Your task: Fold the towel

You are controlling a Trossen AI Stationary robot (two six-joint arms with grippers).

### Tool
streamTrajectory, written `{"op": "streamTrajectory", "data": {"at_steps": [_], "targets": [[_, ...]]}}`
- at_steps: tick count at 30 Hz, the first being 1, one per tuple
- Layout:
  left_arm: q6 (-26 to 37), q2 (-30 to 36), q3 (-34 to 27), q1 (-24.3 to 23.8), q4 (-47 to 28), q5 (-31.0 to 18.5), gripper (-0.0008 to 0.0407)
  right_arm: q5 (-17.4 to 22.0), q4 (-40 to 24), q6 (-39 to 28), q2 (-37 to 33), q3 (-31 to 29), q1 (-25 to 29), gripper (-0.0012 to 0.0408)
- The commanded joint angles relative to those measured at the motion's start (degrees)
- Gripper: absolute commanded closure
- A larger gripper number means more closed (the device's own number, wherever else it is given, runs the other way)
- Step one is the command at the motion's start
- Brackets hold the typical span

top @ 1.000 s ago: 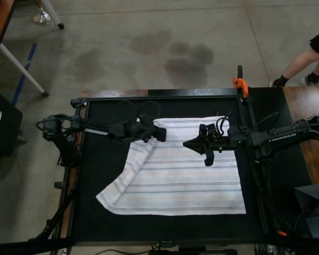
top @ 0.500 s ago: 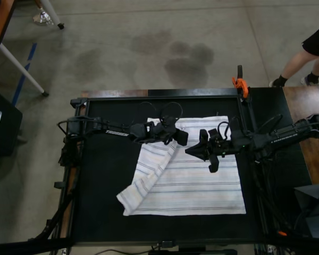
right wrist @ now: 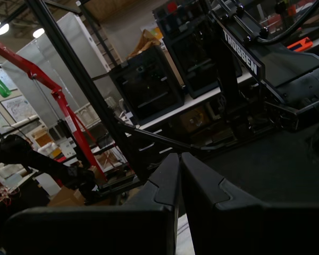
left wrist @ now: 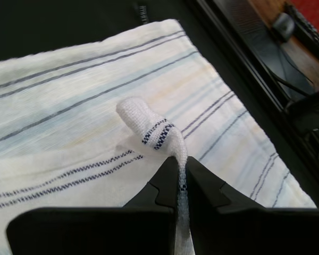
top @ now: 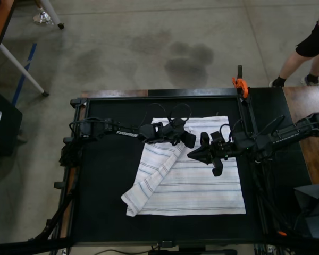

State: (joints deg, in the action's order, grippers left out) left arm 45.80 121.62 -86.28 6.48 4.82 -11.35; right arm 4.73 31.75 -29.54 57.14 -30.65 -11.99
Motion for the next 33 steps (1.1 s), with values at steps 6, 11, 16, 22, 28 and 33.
{"op": "streamTrajectory", "data": {"at_steps": [6,11,16,22,28,33], "targets": [[-6.2,-0.3,-0.8,0.5,-0.1,0.6,0.0308,0.0,0.0,0.0,-0.3,0.0,0.0,0.0396],[-8.7,-0.3,-0.5,1.0,-1.1,3.3,0.0198,0.0,0.0,0.0,-0.3,0.0,0.0,0.0396],[-13.5,-0.9,-0.3,1.2,-6.4,3.8,0.012,0.0,-0.2,-1.0,-0.3,0.0,0.0,0.0396],[-21.2,-5.0,0.4,1.3,-19.6,-2.1,0.0102,0.7,-7.3,-3.6,-0.2,0.0,-1.0,0.0396],[-24.0,-12.7,5.2,1.3,-26.2,-9.9,0.0102,13.2,-18.1,-9.5,0.1,0.5,-3.3,0.0396],[-22.0,-19.4,12.8,1.3,-25.6,-10.2,0.0102,20.0,-24.6,-23.9,0.2,2.3,-2.5,0.0396]]}}
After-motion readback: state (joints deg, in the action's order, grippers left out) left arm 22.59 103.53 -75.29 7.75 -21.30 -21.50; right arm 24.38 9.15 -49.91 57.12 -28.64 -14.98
